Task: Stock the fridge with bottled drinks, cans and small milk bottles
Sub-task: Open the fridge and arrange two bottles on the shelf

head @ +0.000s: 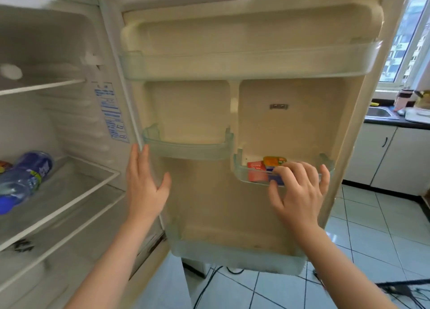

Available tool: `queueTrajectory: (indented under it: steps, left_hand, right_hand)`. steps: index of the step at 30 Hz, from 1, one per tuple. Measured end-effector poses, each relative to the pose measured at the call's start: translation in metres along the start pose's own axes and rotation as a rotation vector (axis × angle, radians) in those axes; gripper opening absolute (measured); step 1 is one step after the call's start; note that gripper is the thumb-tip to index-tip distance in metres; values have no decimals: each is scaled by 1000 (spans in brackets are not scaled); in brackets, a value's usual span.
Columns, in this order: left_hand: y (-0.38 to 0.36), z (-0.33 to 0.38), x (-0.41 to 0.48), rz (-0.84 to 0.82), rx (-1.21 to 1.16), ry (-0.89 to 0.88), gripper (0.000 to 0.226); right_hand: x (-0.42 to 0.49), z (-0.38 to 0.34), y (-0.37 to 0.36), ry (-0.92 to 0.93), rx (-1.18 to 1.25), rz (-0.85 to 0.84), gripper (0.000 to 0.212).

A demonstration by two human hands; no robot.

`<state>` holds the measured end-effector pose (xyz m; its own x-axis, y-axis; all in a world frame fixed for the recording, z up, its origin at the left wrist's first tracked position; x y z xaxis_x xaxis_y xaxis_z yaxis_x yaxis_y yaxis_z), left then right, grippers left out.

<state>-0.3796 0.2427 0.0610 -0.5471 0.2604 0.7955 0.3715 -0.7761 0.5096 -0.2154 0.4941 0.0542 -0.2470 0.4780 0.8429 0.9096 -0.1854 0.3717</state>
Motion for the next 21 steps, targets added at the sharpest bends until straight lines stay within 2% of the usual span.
queueTrajectory:
  steps: [5,10,14,21]
  left_hand:
    - [-37,-12,6,2,-44,-21,85]
    - [-52,-17,18,69,58,-131,83]
    - [-59,-19,24,7,144,-200,100]
    - [-69,-13,29,-13,134,-203,96]
  right_hand:
    - [29,21,-44,-35,36,-67,19]
    - [51,36,-90,-55,49,-181,30]
    - [65,36,-124,-132,105,-236,42]
    - [88,40,-165,-130,113,-261,32]
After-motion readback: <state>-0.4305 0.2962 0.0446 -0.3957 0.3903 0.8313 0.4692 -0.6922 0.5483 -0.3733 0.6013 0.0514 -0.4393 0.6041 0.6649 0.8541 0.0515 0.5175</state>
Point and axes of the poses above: each hand's wrist, its own x-axis towards the middle knuckle, its own y-axis out of the back of the hand, z = x × y, the point moved 3 cm from there along x, towards the middle knuckle, and after that the axes turned 13 degrees about -y, right-handed, at the moved point
